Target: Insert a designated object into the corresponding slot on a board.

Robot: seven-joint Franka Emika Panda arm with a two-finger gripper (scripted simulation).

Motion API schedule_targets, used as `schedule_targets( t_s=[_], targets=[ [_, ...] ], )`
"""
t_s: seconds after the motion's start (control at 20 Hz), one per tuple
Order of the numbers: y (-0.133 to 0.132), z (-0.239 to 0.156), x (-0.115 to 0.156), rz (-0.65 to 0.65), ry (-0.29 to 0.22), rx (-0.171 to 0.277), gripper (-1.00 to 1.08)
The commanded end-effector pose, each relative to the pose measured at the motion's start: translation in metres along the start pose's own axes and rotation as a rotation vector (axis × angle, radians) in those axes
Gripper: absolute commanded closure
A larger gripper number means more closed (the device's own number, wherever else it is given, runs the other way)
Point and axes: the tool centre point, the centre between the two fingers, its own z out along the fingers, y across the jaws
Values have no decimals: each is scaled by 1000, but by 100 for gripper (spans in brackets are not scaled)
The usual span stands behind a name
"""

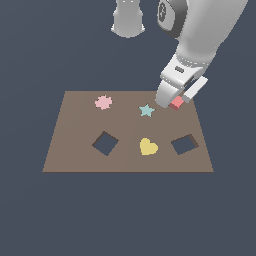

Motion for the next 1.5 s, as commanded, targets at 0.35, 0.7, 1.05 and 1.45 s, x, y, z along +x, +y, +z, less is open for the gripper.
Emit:
schedule_targets(
  t_s=[0.35,0.7,1.05,1.45],
  targets=[
    [0,19,0,1,0,-1,-92],
    [0,20,-1,1,0,-1,108],
    [1,19,-1,1,0,-2,108],
    [7,19,1,-38,0,-2,108]
  ],
)
